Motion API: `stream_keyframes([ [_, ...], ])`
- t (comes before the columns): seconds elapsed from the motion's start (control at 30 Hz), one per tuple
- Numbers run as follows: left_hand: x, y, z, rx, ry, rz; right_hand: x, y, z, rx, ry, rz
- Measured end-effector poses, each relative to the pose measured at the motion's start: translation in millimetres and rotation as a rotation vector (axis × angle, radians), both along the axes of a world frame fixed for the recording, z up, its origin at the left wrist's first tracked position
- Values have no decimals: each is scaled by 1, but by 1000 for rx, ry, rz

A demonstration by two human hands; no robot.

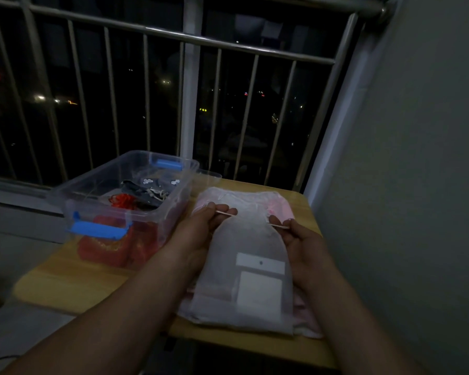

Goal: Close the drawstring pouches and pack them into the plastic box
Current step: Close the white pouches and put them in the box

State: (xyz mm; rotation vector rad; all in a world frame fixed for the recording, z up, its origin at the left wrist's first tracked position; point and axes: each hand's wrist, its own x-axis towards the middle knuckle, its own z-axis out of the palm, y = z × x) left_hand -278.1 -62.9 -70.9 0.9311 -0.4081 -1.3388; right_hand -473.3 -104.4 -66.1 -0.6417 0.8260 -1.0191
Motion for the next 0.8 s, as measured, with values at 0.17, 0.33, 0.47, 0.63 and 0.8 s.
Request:
stream_keyframes([
  [0.17,0,1,3,0,124,-30,1,-1,3,62,-141,-26],
  [0.33,-4,3,6,-57,242,-22,-1,-5,3,45,-167,-62],
  [0.47,-7,2,6,-67,282,-18,0,-3,3,42,-242,-135],
  [0.63,-5,2,4,-72,135,-16,1,-1,3,95,-238,-116],
  [0.8,-10,3,7,-133,-250,-53,7,4,2,101,-150,-45],
])
